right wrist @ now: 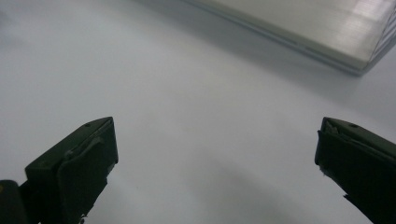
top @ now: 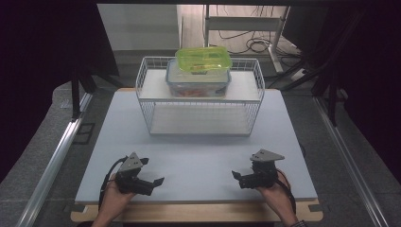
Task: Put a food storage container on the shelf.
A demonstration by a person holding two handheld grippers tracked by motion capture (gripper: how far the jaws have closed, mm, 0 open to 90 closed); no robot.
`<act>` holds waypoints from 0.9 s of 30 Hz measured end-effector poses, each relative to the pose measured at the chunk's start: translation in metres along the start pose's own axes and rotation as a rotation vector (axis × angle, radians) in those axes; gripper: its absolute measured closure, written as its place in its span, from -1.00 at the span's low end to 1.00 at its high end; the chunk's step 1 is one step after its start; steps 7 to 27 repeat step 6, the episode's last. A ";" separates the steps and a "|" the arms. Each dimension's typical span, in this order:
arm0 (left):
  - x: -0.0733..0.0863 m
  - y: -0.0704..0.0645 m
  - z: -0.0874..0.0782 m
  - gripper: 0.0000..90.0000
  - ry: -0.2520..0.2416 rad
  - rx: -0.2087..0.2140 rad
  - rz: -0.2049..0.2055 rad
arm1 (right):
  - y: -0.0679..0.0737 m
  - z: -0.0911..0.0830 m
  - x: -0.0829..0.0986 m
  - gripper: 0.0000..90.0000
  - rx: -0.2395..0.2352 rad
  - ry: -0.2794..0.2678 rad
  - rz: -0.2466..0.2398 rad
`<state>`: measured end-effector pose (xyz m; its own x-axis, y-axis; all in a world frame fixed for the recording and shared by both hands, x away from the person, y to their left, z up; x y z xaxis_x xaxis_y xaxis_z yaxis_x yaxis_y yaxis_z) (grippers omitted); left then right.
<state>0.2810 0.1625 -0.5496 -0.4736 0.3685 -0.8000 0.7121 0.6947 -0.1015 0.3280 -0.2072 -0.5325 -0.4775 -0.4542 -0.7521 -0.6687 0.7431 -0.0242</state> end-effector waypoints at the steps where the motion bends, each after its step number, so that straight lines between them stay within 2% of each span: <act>1: 0.000 0.000 0.000 -0.90 0.002 0.001 0.003 | 0.000 0.002 0.004 -1.00 0.002 0.014 -0.002; 5: 0.000 -0.001 0.000 -0.91 0.004 0.005 0.006 | -0.004 0.008 0.014 -1.00 0.017 0.070 -0.019; 27: -0.001 0.000 0.000 -0.92 -0.004 0.009 -0.002 | -0.004 0.008 0.014 -1.00 0.018 0.069 -0.018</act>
Point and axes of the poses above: each handheld gripper's, and its own axes: z roughly forward along the jaws, x roughly out of its underside, y roughly to its left, the point moved 5 cm from there along z, roughly forward along the jaws, and after that the axes turned 1 degree about y, right-handed, at the moved point
